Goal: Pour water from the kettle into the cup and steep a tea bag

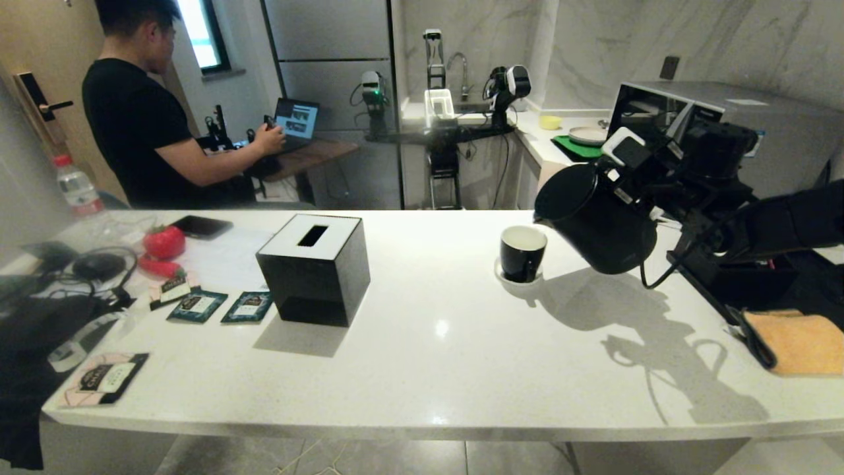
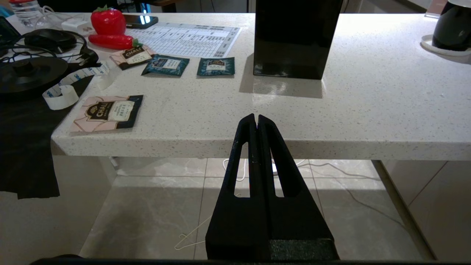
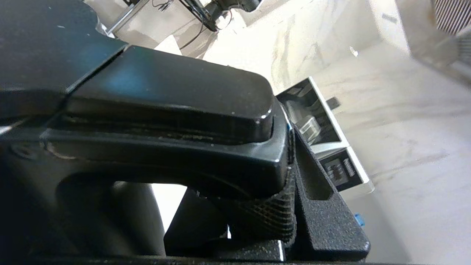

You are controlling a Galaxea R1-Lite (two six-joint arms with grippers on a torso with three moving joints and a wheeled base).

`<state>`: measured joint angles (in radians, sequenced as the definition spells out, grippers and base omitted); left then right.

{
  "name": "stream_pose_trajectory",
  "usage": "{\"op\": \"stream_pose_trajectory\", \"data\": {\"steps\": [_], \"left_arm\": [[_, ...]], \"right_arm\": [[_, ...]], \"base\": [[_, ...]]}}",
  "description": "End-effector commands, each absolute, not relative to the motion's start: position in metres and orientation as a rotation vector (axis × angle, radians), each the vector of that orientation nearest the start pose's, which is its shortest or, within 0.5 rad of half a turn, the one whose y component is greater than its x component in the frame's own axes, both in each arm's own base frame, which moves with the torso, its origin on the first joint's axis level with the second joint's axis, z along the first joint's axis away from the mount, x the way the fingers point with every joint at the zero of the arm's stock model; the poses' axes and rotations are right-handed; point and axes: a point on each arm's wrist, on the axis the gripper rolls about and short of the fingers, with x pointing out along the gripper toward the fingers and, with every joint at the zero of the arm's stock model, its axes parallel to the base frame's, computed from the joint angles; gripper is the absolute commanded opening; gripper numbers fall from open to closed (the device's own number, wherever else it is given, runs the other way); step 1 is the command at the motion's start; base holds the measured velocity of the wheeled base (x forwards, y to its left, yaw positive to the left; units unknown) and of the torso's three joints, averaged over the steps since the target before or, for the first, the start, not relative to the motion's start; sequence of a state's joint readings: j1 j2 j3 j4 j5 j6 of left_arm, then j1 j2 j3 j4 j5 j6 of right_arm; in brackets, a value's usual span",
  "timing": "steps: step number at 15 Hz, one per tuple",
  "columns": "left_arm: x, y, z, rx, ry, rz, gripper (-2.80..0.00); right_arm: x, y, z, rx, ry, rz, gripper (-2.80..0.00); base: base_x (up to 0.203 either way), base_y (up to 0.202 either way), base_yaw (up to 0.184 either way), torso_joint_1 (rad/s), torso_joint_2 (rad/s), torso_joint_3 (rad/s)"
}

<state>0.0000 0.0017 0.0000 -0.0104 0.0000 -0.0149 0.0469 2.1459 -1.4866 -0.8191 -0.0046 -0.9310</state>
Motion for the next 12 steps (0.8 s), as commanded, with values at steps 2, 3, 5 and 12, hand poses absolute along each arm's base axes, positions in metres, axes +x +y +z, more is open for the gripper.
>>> {"op": "stream_pose_trajectory", "data": {"steps": [2, 3, 5, 12], "left_arm": [[-0.023, 0.0, 0.077, -0.015, -0.009, 0.0, -2.8], [-0.023, 0.0, 0.077, -0.015, -0.009, 0.0, -2.8], [-0.023, 0.0, 0.077, -0.015, -0.009, 0.0, -2.8], [-0.023, 0.0, 0.077, -0.015, -0.009, 0.0, -2.8]], "right_arm": [[0.447, 0.015, 0.225, -0.873, -0.181, -0.049, -2.8], [0.447, 0.012, 0.225, -0.859, -0.175, -0.053, -2.8], [0.447, 0.011, 0.225, -0.817, -0.176, -0.05, -2.8], [0.444, -0.001, 0.219, -0.602, -0.098, -0.038, -2.8]], "base": [[0.0, 0.0, 0.0, 0.0, 0.0, 0.0], [0.0, 0.0, 0.0, 0.0, 0.0, 0.0], [0.0, 0.0, 0.0, 0.0, 0.0, 0.0], [0.0, 0.0, 0.0, 0.0, 0.0, 0.0]]}}
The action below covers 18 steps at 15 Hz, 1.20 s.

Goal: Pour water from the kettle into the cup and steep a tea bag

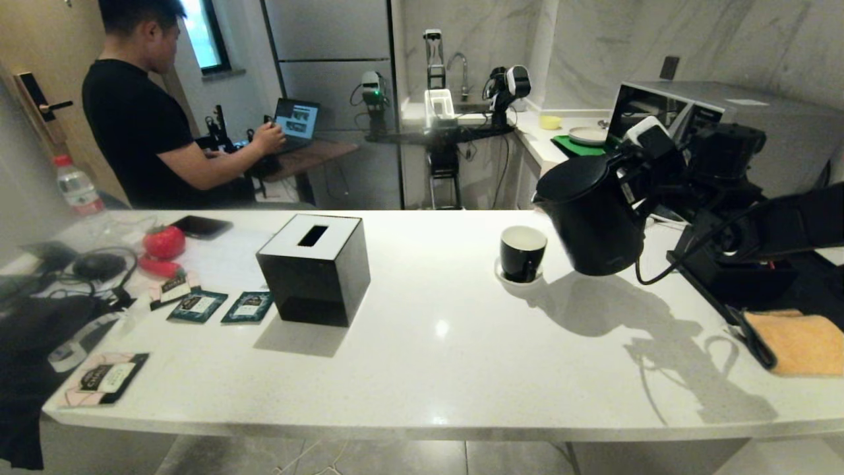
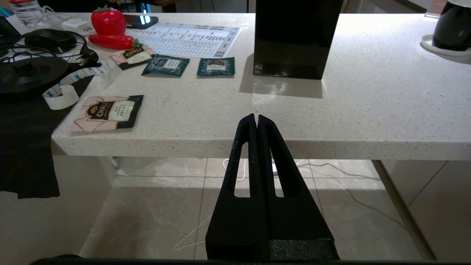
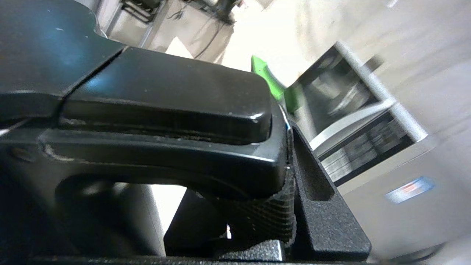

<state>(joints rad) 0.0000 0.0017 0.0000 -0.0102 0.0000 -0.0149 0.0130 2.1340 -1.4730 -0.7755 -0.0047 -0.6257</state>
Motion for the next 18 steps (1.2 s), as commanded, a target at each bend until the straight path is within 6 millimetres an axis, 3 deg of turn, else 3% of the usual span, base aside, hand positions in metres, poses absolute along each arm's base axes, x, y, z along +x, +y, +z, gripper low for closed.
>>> {"op": "stream_pose_trajectory", "data": {"steps": [1, 7, 18], "left_arm": [[-0.023, 0.0, 0.077, -0.015, -0.009, 0.0, -2.8], [-0.023, 0.0, 0.077, -0.015, -0.009, 0.0, -2.8], [-0.023, 0.0, 0.077, -0.015, -0.009, 0.0, -2.8]], "right_arm": [[0.443, -0.004, 0.219, -0.575, -0.086, -0.041, -2.8], [0.426, -0.034, 0.217, -0.478, -0.01, -0.092, -2.8], [0.36, -0.086, 0.226, -0.351, 0.032, -0.242, -2.8]], "base": [[0.0, 0.0, 0.0, 0.0, 0.0, 0.0], [0.0, 0.0, 0.0, 0.0, 0.0, 0.0], [0.0, 0.0, 0.0, 0.0, 0.0, 0.0]]}}
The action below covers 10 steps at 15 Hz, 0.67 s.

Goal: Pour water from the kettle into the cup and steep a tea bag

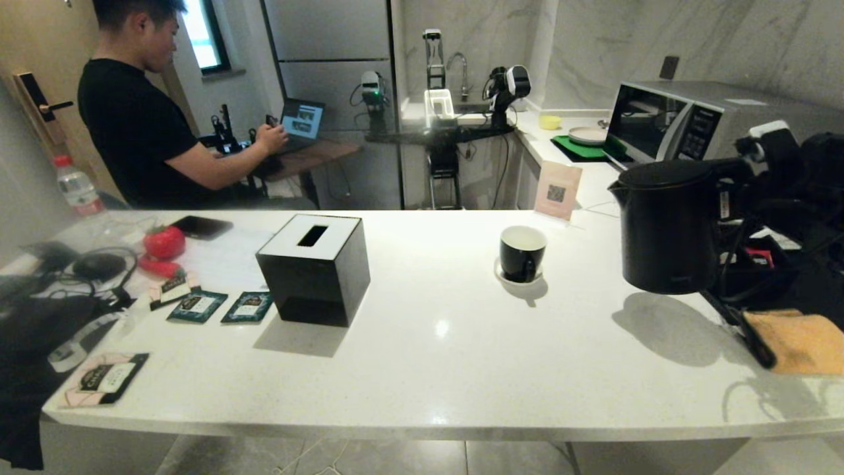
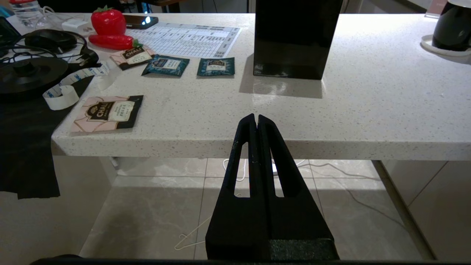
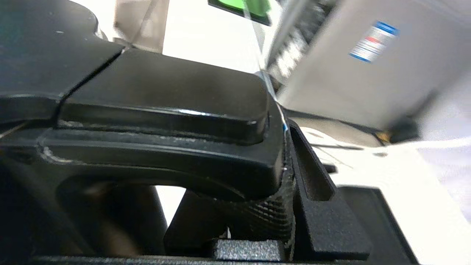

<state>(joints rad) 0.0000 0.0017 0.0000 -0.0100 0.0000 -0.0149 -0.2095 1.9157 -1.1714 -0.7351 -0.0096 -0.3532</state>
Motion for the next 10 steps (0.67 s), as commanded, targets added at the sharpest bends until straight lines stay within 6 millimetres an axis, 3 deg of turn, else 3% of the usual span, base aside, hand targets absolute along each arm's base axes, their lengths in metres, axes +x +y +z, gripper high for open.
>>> {"op": "stream_pose_trajectory", "data": {"steps": [1, 10], "left_arm": [[-0.023, 0.0, 0.077, -0.015, -0.009, 0.0, -2.8], [-0.023, 0.0, 0.077, -0.015, -0.009, 0.0, -2.8]], "right_arm": [[0.353, -0.091, 0.228, -0.344, 0.029, -0.262, -2.8], [0.295, -0.141, 0.235, -0.262, 0.02, -0.522, -2.8]], "base": [[0.0, 0.0, 0.0, 0.0, 0.0, 0.0], [0.0, 0.0, 0.0, 0.0, 0.0, 0.0]]}}
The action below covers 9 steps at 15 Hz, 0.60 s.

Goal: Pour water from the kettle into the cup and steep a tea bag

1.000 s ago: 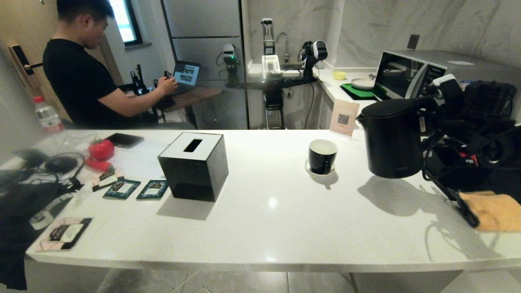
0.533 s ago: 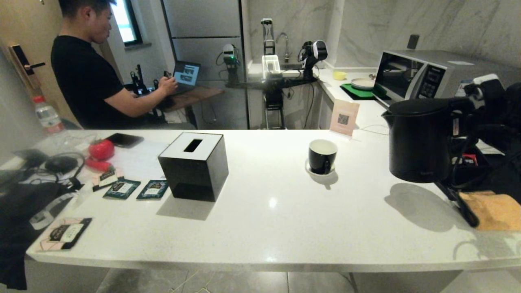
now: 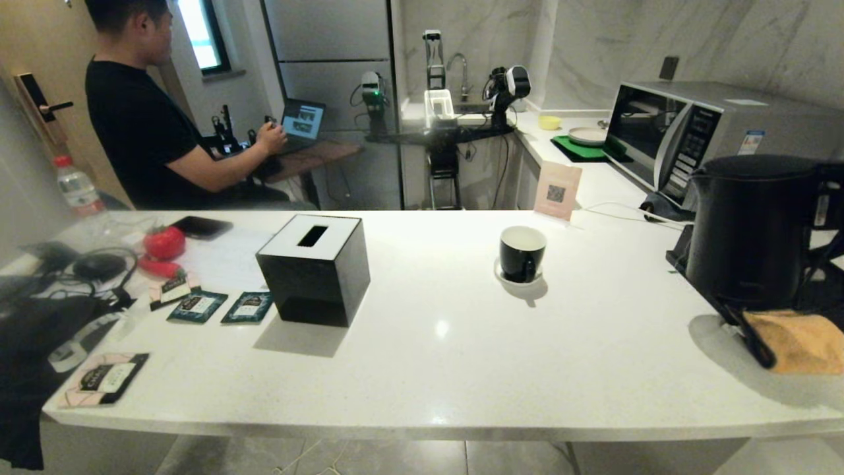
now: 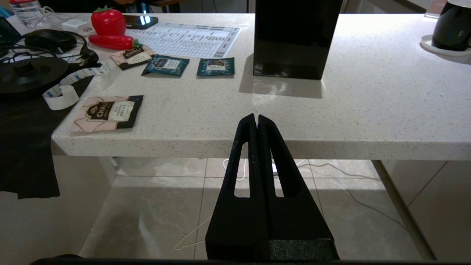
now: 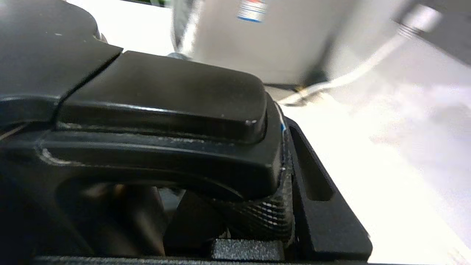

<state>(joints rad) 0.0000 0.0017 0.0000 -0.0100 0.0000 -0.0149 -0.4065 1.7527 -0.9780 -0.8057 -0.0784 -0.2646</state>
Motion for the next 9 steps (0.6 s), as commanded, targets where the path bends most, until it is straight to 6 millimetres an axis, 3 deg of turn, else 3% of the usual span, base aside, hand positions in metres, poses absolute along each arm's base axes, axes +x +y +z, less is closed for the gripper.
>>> {"op": "stream_pose_trajectory", "data": {"steps": [1, 9], "left_arm": [[-0.023, 0.0, 0.077, -0.015, -0.009, 0.0, -2.8], [-0.023, 0.0, 0.077, -0.015, -0.009, 0.0, -2.8]], "right_arm": [[0.288, -0.148, 0.235, -0.25, 0.014, -0.552, -2.8], [0.237, -0.21, 0.231, -0.185, -0.013, -0.804, -2.8]], "base": [[0.0, 0.0, 0.0, 0.0, 0.0, 0.0], [0.0, 0.0, 0.0, 0.0, 0.0, 0.0]]}}
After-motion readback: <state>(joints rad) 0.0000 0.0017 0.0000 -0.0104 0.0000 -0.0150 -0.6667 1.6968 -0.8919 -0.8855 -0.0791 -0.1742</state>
